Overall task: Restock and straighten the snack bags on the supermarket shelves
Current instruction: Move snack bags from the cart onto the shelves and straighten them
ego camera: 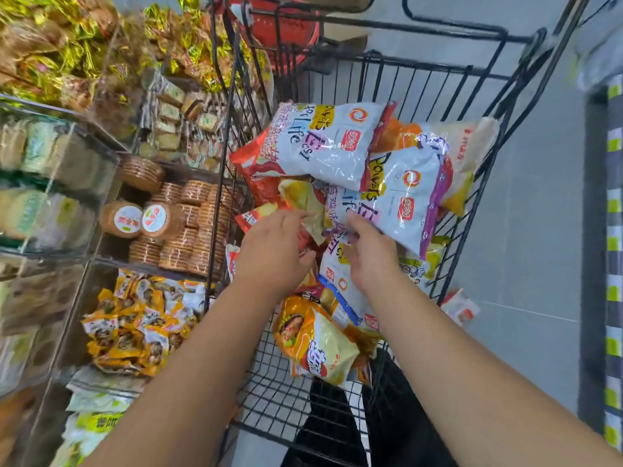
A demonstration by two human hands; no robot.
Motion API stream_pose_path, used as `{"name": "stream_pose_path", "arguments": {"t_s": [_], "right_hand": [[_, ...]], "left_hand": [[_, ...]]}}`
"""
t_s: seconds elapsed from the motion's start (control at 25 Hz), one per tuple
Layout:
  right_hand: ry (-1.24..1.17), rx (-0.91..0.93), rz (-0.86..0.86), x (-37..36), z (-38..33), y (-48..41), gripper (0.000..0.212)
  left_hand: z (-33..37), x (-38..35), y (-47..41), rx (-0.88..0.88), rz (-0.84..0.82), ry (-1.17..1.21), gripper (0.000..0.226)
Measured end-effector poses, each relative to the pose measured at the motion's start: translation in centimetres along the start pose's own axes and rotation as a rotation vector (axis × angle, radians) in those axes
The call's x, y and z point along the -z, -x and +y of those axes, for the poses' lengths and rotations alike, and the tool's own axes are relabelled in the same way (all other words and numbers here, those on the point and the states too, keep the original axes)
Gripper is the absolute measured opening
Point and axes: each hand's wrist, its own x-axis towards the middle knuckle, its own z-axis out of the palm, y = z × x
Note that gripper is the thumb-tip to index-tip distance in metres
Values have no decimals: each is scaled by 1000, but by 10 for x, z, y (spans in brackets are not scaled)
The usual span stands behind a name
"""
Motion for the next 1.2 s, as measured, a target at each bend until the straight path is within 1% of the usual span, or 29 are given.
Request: {"name": "stream_pose_path", "arguments": {"t_s": [0.12, 0.24, 0.32, 0.4, 0.52, 0.6, 0.64, 0.72, 0.8, 0.84, 0.92, 1.0, 1.08, 1.12, 1.2], "right_hand": [[-67, 59, 79, -11, -11, -10, 68], [-158, 123, 106, -9, -16, -20, 66], [-156, 186, 146, -3, -19, -22, 75], [-160, 275, 167, 9, -26, -20, 69], [-106, 275, 145, 27, -38, -8, 62], [-100, 267, 95, 38, -40, -2, 44], [-84, 255, 78, 43, -40, -2, 38], [-58, 245, 52, 50, -42, -2, 32], [-57, 253, 32, 54, -43, -2, 31], [-55, 259, 24, 55, -43, -3, 32], [-47, 262, 38, 55, -44, -5, 34], [-41, 271, 43, 56, -44, -7, 38], [-24, 284, 37, 58, -45, -7, 33], [-12, 291, 36, 59, -46, -7, 29], [2, 293, 35, 60, -46, -5, 28]], "left_hand": [[-4, -2, 0, 54, -26, -9, 67], [-5, 0, 0, 92, -4, 23, 64], [-4, 5, -4, 90, -8, 15, 64], [-3, 13, -15, 60, 7, 7, 64], [3, 31, -47, -10, 72, 10, 62], [7, 44, -76, -33, 79, 4, 65], [8, 49, -91, -49, 69, -4, 70], [6, 52, -118, -79, 13, 5, 87], [-1, 47, -138, -64, -84, 39, 104], [-5, 42, -145, -47, -126, 54, 107], [-12, 32, -151, -33, -148, 26, 104], [-13, 24, -146, 1, -103, -43, 101], [-8, 20, -133, 48, -58, -91, 98], [-5, 20, -125, 57, -26, -104, 93], [-4, 21, -115, 85, 50, -68, 73]]}}
